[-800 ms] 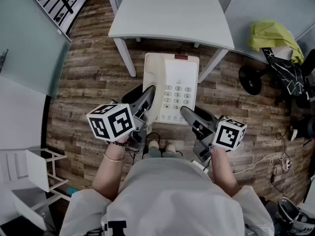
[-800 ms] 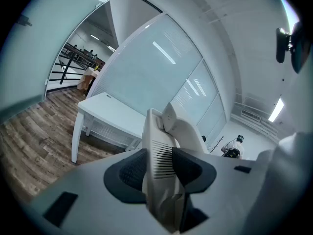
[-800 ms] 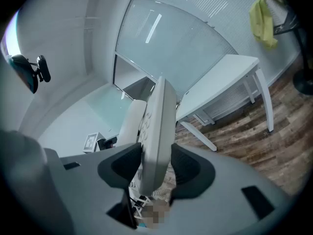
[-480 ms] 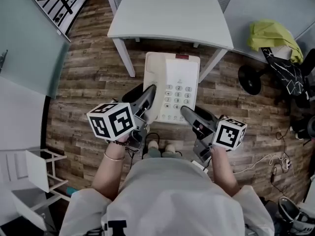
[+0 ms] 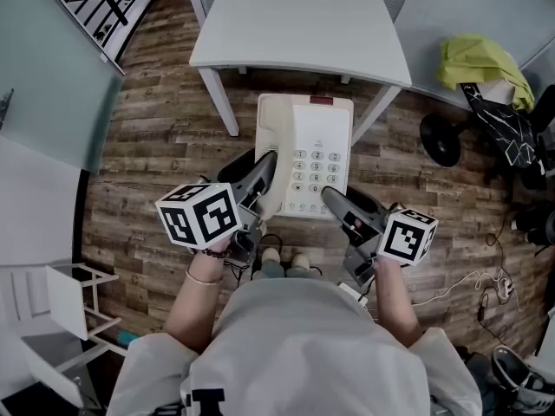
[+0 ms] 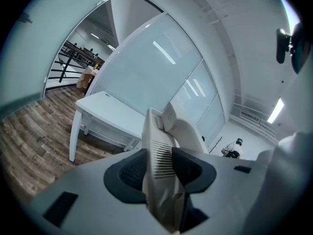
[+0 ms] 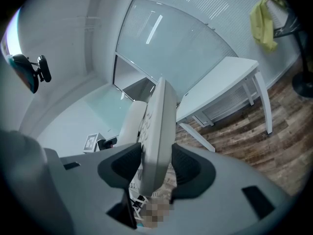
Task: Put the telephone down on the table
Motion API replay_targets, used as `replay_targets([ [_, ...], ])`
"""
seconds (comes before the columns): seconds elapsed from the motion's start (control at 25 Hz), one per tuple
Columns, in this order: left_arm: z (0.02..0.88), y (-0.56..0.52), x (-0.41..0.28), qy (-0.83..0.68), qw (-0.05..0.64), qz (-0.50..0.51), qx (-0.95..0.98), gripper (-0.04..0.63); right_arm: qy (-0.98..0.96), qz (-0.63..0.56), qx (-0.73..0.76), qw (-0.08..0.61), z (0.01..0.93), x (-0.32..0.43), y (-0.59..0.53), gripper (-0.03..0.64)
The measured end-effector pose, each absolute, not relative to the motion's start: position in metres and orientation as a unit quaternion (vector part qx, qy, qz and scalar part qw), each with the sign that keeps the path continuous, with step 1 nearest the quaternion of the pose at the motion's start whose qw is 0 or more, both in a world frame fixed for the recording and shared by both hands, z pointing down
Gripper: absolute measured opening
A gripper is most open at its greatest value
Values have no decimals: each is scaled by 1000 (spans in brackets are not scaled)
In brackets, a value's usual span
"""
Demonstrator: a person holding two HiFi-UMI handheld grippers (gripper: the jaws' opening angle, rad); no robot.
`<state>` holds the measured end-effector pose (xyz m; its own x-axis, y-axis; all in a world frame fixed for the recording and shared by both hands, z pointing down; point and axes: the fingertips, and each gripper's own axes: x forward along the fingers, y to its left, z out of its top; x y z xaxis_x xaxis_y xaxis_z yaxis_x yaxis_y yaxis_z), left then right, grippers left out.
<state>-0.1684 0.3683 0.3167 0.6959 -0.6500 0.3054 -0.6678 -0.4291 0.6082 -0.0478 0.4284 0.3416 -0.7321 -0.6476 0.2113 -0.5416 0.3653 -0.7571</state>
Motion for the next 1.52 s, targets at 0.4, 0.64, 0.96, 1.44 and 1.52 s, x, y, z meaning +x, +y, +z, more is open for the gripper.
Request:
replay_targets([
  [0.4,315,365,-183,-386,359,18,850,163,821,-434,-364,67,344,-64,427,206],
  [0.64,317,357,-201,-378,354,27,855,161,817,-435,-371,79,348,-83,422,206],
  [0.96,327,348,-202,-370,357,39,857,161,808,-444,-378,84,359,-87,416,206],
  [1.44,322,263,-165,-373,343,27,862,161,817,-431,-374,82,355,-49,328,206],
  [1.52,321,241,-153,-376,342,22,861,161,821,-427,-371,80,354,-37,305,206],
])
